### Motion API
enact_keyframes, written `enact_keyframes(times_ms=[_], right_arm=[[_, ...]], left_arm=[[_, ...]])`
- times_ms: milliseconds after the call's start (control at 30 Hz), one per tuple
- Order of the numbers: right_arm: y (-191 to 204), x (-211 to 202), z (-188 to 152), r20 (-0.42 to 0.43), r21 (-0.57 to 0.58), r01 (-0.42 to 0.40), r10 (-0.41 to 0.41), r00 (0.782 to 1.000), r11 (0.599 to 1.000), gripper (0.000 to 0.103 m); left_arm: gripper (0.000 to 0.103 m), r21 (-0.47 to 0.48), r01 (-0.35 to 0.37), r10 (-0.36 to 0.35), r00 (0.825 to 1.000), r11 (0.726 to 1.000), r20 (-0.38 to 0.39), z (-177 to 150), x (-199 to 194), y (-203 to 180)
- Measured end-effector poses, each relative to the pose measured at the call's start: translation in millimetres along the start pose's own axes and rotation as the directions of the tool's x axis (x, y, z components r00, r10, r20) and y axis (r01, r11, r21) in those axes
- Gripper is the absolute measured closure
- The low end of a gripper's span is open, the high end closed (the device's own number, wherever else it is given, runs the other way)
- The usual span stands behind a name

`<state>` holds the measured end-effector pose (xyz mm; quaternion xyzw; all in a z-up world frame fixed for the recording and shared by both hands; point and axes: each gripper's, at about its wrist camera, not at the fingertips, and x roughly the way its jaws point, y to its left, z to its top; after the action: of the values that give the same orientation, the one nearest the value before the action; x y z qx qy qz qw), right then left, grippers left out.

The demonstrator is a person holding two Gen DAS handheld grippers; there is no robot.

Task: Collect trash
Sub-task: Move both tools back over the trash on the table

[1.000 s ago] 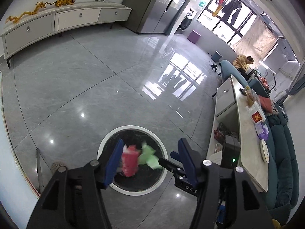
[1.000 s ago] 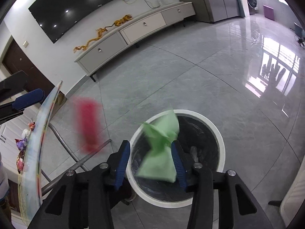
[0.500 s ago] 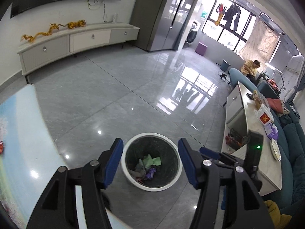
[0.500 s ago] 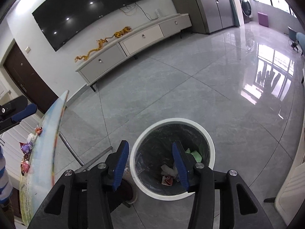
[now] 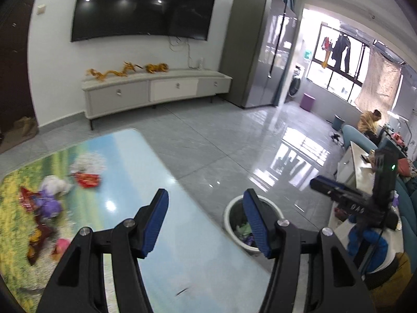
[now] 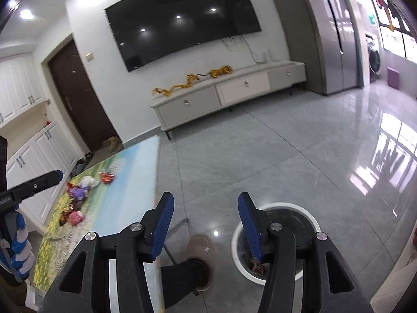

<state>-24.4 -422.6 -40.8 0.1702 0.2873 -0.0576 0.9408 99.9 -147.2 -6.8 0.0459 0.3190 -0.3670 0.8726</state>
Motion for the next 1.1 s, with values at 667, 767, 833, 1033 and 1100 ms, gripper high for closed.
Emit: enact_keyframes(times_ms=[667,767,833,1033,1100], right_arm=[[161.9,-19.2,14.7,0.010,-0.309,-0.183,0.195,0.981,0.933,0.047],[178.0,6.1,16.9,-0.033,-0.327,-0.204,0.205,0.978,0.923,0.047],[186.5,26.5,17.5,-0.066,-0.336,-0.214,0.204,0.977,0.917,0.046],[201.3,88.8,12.4,-0.172,-0.347,-0.235,0.184,0.968,0.908,0.046],[205.6,119.0,11.6,-0.215,-0.343,-0.242,0.175,0.961,0.907,0.046]], left_arm=[[0.039,-0.274,-0.263,0.297,0.951,0.925,0.091,-100.8,-156.5,159.3],[0.039,-0.283,-0.263,0.288,0.956,0.922,0.049,-105.6,-138.3,170.9],[0.038,-0.275,-0.260,0.276,0.961,0.926,0.021,-107.4,-121.1,178.7],[0.038,-0.198,-0.239,0.230,0.971,0.950,-0.070,-104.7,-55.2,198.7],[0.038,-0.177,-0.221,0.207,0.974,0.959,-0.093,-103.5,-34.4,205.4]])
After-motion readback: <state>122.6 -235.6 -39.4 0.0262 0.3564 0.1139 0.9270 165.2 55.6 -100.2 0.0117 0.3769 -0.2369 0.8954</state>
